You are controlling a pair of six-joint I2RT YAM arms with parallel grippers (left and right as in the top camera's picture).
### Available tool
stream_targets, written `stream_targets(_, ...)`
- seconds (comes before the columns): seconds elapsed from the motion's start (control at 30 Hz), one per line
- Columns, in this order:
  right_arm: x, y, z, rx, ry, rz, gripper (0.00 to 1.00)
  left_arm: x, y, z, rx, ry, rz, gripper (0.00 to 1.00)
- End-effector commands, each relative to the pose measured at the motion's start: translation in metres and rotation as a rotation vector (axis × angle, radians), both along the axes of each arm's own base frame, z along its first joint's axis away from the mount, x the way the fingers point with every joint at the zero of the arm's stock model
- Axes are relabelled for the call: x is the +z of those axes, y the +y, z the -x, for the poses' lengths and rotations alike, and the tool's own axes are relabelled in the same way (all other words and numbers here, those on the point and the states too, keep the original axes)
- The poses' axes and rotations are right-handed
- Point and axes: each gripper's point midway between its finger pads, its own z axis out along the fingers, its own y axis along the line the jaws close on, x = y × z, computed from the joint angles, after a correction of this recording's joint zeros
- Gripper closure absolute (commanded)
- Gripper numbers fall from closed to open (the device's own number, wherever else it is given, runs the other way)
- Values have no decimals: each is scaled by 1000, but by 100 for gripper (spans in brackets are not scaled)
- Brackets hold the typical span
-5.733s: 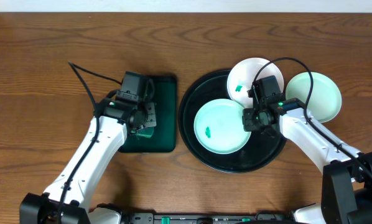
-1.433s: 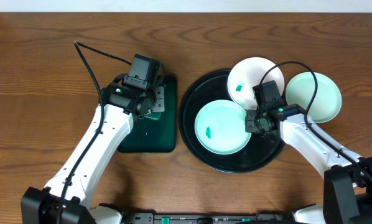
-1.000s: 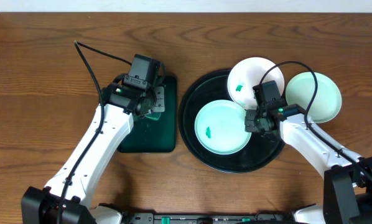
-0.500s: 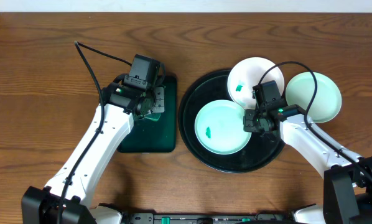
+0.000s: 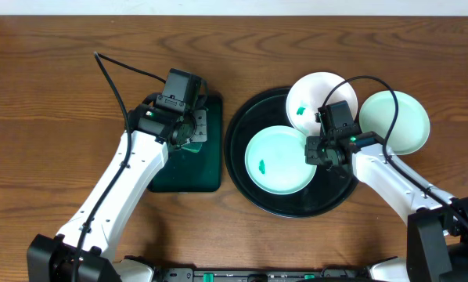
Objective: Clean dirty plates on tray and stack at the side
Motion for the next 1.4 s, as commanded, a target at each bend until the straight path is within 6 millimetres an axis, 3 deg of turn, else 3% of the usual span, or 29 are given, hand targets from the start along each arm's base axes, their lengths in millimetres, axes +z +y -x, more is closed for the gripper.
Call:
stream_targets(0.0,-9,1,7,25,14,9,79,-4,1,-1,7,7,-9,93)
stream_targets(0.87,-16,1,11,19,12,2,87,-3,0,-3,7,-2,-6,92)
stream_targets(1.07,-19,0,12,0,12,-5,99,-3,0,-3,7,-4,-5,93)
stream_targets(1.37,-15,9,22,-86,75,-89,99,1,-2,-11,8,-38,7,93)
